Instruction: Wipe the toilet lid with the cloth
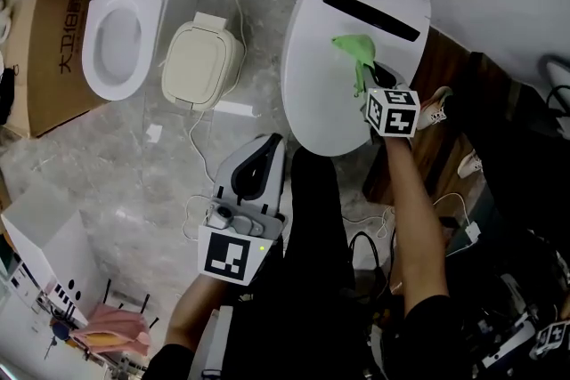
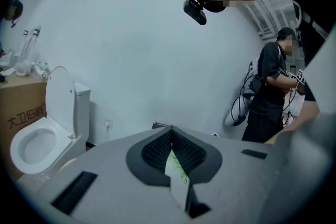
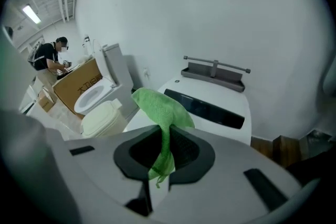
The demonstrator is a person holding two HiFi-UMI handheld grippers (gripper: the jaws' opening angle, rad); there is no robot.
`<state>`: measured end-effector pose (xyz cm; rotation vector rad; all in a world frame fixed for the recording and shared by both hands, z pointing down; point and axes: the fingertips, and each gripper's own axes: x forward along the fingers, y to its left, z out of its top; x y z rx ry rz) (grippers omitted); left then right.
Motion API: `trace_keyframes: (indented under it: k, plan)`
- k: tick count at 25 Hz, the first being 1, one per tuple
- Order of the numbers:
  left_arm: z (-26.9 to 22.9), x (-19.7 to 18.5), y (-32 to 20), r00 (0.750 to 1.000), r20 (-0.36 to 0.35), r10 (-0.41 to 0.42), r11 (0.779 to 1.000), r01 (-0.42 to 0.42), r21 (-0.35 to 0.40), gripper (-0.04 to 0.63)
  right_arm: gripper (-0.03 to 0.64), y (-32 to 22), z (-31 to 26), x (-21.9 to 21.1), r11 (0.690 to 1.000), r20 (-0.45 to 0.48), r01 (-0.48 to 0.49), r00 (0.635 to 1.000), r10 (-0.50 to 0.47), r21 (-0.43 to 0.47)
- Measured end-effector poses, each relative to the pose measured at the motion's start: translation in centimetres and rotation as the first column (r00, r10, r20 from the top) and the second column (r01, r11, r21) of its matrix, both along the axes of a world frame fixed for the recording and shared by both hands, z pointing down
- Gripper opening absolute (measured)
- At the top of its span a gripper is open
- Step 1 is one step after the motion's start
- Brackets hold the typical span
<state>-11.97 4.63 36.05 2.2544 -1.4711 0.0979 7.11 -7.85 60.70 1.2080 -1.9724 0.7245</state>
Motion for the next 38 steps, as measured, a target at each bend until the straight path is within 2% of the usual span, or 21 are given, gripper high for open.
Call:
trace_keyframes:
  k: [4,9,15,20,25,30,38]
  plan:
    - [0.0,1.0,-2.6,0.999,0.008,-0.038,0.999,0.038,-0.007,0.008,0.044,-5.2,1.8,1.4,1.000,-0.084,0.015,0.996,-0.014,0.014]
    - [0.5,1.7,-5.1,0.996,0.018,-0.083,0.996,0.083,-0.023,0.008,0.044,-8.7,5.7,2.4,0.999,-0.152,0.037,0.987,-0.042,-0.040]
    - [1.5,1.5,-6.4,0.993,0.021,-0.119,0.991,0.120,-0.054,0.008,0.044,-8.4,10.3,1.6,0.980,-0.234,0.154,0.955,-0.179,-0.124]
    - [2.0,0.8,-5.7,0.994,0.029,-0.109,0.992,0.110,-0.064,0.008,0.044,-7.6,11.3,0.6,0.977,-0.266,0.168,0.944,-0.197,-0.128]
    - [1.7,-0.4,-3.9,0.995,0.025,-0.093,0.994,0.094,-0.064,0.008,0.044,-4.9,11.8,-1.0,0.955,-0.326,0.255,0.899,-0.291,-0.149]
    - [1.2,-2.5,-1.4,0.997,0.014,-0.073,0.996,0.074,-0.054,0.008,0.044,0.8,12.8,-3.3,0.908,-0.385,0.368,0.822,-0.419,-0.202]
    - [1.4,-6.0,3.4,0.999,0.002,-0.040,0.998,0.040,-0.045,0.008,0.044,13.3,14.8,-8.2,0.878,-0.343,0.385,0.814,-0.469,-0.286]
